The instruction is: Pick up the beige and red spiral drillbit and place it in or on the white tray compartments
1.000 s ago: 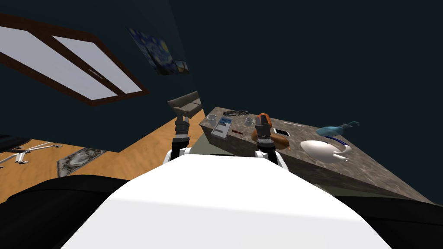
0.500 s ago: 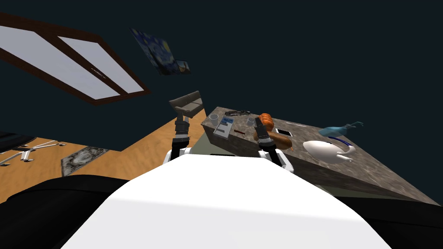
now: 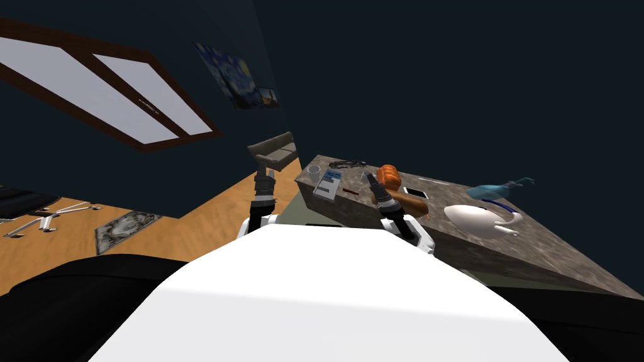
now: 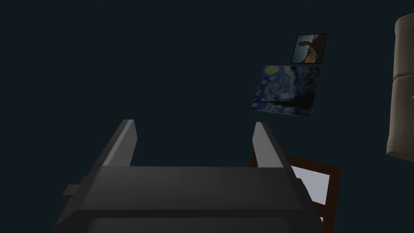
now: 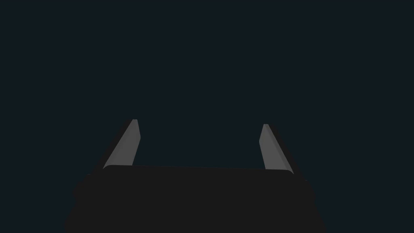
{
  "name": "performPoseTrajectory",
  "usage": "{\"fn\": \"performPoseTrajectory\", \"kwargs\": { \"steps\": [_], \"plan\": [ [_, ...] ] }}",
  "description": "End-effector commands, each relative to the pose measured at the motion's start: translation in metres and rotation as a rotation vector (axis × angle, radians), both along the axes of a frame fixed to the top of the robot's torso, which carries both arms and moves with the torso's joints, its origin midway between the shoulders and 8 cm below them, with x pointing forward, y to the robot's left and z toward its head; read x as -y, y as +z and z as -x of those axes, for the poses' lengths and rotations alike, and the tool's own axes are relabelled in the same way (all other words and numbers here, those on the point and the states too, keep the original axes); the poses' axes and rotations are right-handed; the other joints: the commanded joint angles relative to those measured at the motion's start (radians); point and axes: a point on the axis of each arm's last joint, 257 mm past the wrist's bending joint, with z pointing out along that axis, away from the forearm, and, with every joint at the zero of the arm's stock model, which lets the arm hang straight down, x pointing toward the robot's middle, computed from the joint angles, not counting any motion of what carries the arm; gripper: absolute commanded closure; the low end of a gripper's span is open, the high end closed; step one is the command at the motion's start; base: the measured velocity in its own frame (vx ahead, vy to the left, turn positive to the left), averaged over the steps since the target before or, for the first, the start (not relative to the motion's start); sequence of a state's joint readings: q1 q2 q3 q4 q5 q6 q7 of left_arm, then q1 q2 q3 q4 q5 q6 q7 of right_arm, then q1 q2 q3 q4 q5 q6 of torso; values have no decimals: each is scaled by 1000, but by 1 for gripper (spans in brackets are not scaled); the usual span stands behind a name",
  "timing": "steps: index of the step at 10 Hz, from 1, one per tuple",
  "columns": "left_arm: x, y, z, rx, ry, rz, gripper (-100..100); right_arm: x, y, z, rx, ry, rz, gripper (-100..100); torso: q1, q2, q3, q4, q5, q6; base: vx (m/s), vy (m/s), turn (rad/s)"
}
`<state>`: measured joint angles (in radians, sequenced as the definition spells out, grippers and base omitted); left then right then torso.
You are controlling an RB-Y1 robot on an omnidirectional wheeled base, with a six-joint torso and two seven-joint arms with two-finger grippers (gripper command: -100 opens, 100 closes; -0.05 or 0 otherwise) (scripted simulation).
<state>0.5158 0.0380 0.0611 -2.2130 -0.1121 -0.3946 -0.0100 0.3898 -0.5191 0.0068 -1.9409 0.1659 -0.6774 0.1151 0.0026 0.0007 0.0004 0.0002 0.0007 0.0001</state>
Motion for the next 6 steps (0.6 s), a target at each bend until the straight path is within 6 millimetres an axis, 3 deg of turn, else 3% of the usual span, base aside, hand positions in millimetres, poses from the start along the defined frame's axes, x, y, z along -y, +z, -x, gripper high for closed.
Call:
{"fn": "performPoseTrajectory", "kwargs": {
  "steps": [1, 6],
  "plan": [
    [0, 0, 0, 0, 0, 0, 0, 3, -11, -5, -16, 6, 75, -100, 0, 0, 0, 0, 0, 0, -9, 38, 29],
    [0, 0, 0, 0, 0, 0, 0, 13, -32, -12, -47, 25, 235, -100, 0, 0, 0, 0, 0, 0, -10, 41, 30]
  ]
}}
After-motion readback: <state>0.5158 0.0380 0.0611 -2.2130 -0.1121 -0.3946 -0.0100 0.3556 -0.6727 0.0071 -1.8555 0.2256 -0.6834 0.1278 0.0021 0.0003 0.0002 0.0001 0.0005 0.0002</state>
